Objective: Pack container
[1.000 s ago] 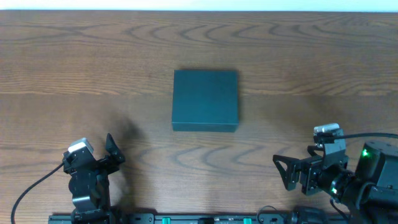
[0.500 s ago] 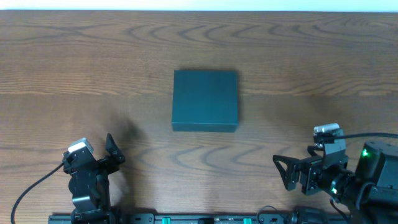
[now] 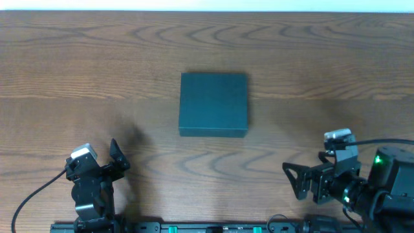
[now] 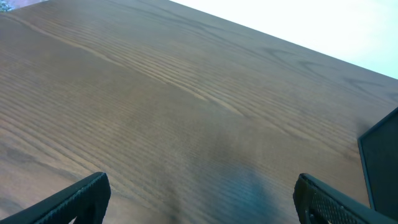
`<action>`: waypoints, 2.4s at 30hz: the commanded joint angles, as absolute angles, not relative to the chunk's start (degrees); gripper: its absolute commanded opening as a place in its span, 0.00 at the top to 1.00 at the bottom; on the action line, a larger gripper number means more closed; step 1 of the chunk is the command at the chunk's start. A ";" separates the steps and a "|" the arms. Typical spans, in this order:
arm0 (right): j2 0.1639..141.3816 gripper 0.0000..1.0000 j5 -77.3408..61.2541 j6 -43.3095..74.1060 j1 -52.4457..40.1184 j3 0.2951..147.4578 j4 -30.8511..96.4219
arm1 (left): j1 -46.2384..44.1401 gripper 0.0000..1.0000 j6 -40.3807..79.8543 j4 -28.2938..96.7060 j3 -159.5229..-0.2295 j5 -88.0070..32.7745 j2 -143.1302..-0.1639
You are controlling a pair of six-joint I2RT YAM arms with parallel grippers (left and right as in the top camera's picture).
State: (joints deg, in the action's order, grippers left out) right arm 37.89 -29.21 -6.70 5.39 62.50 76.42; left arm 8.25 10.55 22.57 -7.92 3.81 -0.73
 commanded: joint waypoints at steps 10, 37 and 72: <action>23.24 0.01 -19.44 -18.94 -2.66 46.39 55.77 | 8.43 0.05 10.94 22.44 -6.63 3.79 -0.21; 0.27 0.01 -18.41 -16.75 -2.72 9.89 42.65 | 8.43 0.04 10.94 22.44 -6.63 3.79 -0.21; 0.32 0.01 -18.41 -16.75 -2.70 9.89 42.65 | 8.43 0.05 10.94 22.44 -6.63 3.79 -0.21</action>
State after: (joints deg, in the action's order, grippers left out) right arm 0.84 -18.57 -17.17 -2.17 10.09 42.61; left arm 8.25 10.55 22.37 -7.86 3.62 -0.58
